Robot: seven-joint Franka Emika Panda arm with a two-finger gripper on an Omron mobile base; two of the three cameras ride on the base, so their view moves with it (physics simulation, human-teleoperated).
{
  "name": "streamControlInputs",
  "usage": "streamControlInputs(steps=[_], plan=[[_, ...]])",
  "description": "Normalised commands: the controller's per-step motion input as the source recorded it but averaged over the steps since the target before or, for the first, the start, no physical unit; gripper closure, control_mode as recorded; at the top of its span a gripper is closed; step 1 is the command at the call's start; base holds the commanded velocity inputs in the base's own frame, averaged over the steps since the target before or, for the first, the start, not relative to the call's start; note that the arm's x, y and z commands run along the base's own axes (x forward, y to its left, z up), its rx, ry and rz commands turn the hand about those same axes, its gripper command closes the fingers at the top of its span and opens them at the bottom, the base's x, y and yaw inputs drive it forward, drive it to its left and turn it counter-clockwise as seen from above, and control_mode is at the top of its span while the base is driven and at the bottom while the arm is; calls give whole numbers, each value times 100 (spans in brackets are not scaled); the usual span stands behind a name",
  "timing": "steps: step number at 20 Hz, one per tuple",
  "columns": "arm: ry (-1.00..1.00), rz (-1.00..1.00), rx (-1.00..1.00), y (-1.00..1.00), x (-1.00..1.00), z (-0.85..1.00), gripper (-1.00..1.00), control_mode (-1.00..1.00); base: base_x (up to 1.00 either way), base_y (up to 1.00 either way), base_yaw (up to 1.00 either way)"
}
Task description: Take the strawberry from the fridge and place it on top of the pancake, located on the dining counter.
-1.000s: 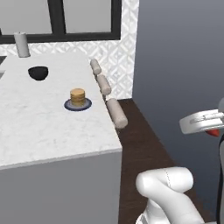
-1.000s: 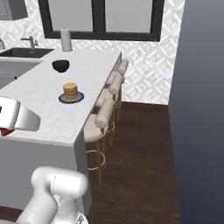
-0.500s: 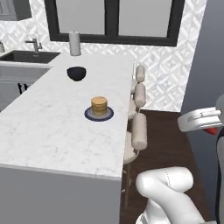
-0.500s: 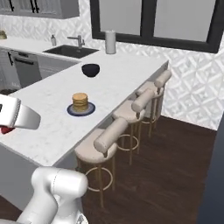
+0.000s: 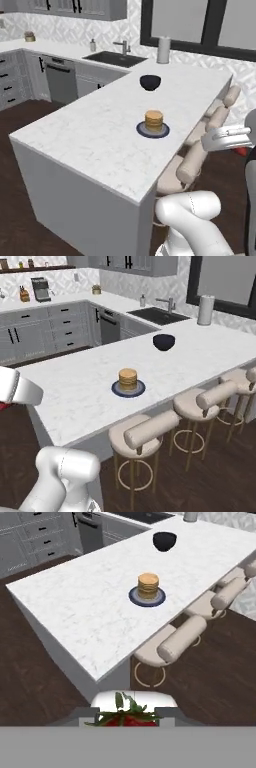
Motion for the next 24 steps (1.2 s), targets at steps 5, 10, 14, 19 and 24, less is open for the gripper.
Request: streamControlInputs(steps=[5,10,14,19,24], plan=[[0,0,0,0,0,0,100,100,23,-46,76],[0,0,0,0,0,0,100,100,2,-48,79],[0,0,0,0,0,0,100,100,-25,-40,78],[0,0,0,0,0,0,100,100,-44,-21,64],[0,0,0,0,0,0,100,100,-62,-18,-4]])
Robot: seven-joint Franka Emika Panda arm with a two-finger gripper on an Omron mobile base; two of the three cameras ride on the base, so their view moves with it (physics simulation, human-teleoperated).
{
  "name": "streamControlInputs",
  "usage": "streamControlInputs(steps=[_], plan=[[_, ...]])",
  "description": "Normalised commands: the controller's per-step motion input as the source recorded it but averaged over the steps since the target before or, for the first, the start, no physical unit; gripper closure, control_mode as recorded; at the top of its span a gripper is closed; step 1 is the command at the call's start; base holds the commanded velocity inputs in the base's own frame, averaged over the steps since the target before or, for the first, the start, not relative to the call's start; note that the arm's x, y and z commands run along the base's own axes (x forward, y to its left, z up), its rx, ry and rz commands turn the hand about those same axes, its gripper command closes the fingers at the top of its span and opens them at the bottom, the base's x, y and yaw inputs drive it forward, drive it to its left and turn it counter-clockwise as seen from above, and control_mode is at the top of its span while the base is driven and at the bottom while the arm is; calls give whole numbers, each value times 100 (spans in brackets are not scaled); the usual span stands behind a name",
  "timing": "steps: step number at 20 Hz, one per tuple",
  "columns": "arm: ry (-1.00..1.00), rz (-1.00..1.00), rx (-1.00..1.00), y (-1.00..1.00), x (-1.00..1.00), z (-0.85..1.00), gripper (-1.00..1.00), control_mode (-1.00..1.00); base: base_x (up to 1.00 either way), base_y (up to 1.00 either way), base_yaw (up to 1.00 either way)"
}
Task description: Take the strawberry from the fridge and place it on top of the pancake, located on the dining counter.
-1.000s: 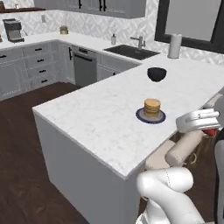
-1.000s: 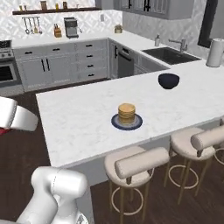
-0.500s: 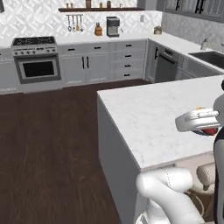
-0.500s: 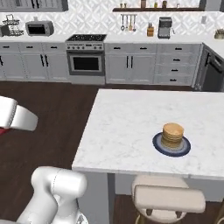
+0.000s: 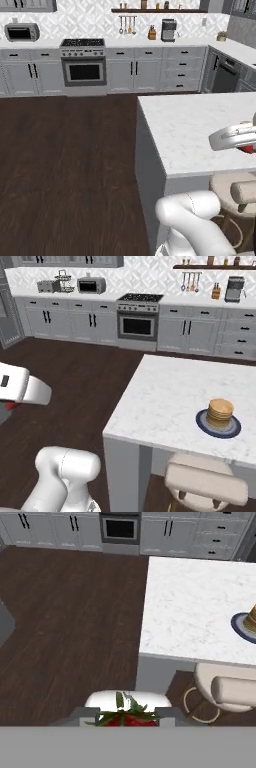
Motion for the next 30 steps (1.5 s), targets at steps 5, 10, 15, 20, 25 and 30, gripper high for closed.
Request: streamControlInputs(steps=[5,10,15,20,25,30], plan=[[0,0,0,0,0,0,100,100,-90,-39,-32],[0,0,0,0,0,0,100,100,31,-100,-7],[0,0,0,0,0,0,100,100,48,-100,8],[0,0,0,0,0,0,100,100,22,-91,5],[0,0,0,0,0,0,100,100,25,-17,0],[0,0,0,0,0,0,100,100,7,59,0]])
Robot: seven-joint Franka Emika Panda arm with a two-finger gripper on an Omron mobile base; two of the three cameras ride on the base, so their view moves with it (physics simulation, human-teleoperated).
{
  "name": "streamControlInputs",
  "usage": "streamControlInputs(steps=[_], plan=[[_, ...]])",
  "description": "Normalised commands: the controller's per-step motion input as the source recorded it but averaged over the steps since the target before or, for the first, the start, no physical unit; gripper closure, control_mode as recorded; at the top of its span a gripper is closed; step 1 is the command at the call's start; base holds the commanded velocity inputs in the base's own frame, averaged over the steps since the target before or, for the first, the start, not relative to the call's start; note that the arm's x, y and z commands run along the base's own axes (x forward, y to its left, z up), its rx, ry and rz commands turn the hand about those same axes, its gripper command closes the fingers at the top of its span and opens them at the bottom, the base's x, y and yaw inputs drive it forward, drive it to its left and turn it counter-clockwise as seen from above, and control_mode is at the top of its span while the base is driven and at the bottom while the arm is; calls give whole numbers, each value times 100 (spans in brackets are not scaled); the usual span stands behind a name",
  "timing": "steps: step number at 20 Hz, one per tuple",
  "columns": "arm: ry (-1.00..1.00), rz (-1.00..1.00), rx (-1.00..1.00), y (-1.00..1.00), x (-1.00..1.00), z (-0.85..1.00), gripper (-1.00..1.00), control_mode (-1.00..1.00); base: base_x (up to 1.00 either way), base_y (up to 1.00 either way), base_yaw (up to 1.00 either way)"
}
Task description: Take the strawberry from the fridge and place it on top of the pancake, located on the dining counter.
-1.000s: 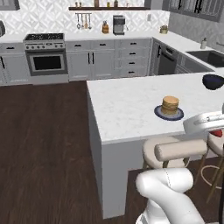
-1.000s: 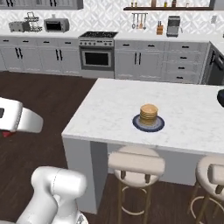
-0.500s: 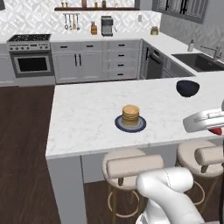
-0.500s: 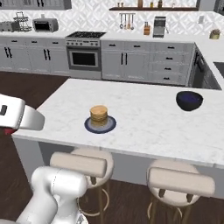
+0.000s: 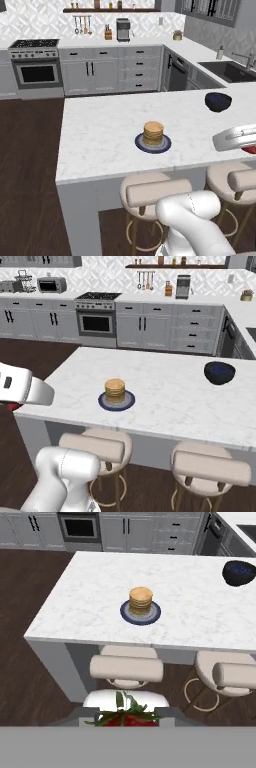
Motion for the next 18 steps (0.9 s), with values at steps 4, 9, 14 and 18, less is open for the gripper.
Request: streamControlInputs(steps=[4,9,14,18], plan=[[0,0,0,0,0,0,100,100,24,12,0],[0,0,0,0,0,0,100,100,84,-20,0],[0,0,0,0,0,0,100,100,100,-14,0],[20,5,1,-25,100,-24,100,-100,0,0,0]])
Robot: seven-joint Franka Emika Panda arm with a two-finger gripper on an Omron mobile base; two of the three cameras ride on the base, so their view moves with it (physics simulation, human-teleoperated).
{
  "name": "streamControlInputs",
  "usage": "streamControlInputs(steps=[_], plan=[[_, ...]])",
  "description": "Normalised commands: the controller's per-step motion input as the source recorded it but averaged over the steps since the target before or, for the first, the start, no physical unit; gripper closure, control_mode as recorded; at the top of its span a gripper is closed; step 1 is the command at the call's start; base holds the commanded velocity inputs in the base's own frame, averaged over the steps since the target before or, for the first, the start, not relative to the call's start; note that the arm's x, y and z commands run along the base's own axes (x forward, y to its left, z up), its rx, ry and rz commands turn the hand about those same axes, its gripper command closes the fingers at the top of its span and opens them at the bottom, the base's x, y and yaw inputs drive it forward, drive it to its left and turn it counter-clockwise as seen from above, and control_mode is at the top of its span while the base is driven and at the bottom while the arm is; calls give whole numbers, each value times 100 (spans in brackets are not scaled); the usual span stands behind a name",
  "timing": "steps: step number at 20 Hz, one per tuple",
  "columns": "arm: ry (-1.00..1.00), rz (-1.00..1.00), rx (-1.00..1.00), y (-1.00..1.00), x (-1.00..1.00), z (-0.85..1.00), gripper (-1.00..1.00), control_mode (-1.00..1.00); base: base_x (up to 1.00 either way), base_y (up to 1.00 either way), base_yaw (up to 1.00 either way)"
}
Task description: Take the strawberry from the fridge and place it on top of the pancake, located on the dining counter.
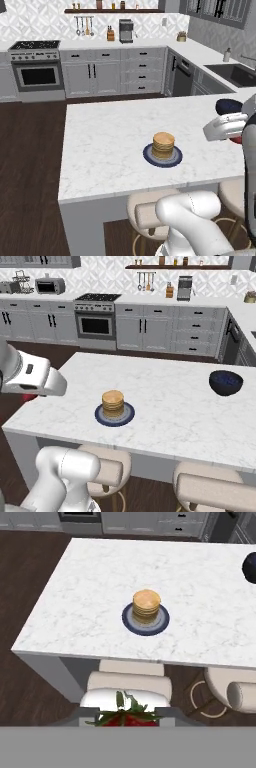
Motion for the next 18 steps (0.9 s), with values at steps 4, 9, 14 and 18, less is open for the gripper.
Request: streamControlInputs(steps=[4,9,14,18], plan=[[12,6,0,-11,100,-67,100,-100,0,0,0],[2,1,-4,1,100,-88,100,-100,0,0,0],[1,0,-1,-2,100,-45,100,-100,0,0,0],[10,0,0,-14,100,0,100,-100,0,0,0]])
